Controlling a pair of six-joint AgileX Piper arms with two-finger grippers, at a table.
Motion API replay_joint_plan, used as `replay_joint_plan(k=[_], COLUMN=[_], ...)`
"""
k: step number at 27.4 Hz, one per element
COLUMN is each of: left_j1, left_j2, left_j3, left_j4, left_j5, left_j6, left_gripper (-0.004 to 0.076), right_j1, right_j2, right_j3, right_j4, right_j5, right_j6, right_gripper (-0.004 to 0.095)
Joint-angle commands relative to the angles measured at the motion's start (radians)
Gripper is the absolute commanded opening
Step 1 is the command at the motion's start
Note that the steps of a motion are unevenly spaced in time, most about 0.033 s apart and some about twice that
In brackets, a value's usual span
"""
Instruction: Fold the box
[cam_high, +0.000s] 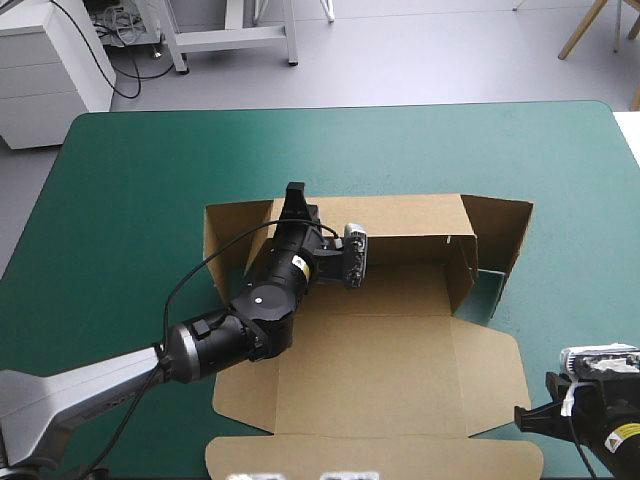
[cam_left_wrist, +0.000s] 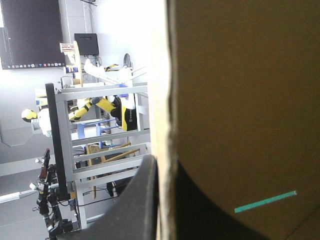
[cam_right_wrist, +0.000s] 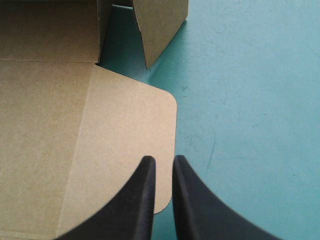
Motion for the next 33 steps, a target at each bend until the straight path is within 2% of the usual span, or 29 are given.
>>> replay_joint_plan(k=[1,3,8,11,27,33], left_j1=[-0.012,-0.012,-0.012,-0.012,-0.012,-0.012], left_j2=[-0.012,-0.012,-0.012,-0.012,-0.012,-0.012], left_j3=[-0.008,-0.008,-0.008,-0.008,-0.008,-0.008], left_j4=[-0.042,-0.039,-0.031,-0.031,-0.031,-0.031], left_j5=[-0.052,-0.052,-0.052,-0.052,-0.052,-0.052], left_j6=[-0.016,-0.016,-0.016,-0.016,-0.016,-0.016], left_gripper=[-0.001,-0.001,-0.001,-0.001,-0.001,-0.001], right_j1=[-0.008,-0.008,-0.008,-0.008,-0.008,-0.008], right_j2=[0.01,0.01,0.01,0.01,0.014,0.079], right_j3=[-0.023,-0.023,-0.023,-0.023,-0.023,-0.083], right_j4=[0.004,0.004,0.004,0.004,0.004,0.0], right_j5=[-0.057,-0.057,-0.057,-0.057,-0.057,-0.07], right_j6=[-0.011,-0.011,-0.011,-0.011,-0.011,-0.013], right_gripper=[0.0259,0.0328,0.0575,0.067,0.0671,0.0671])
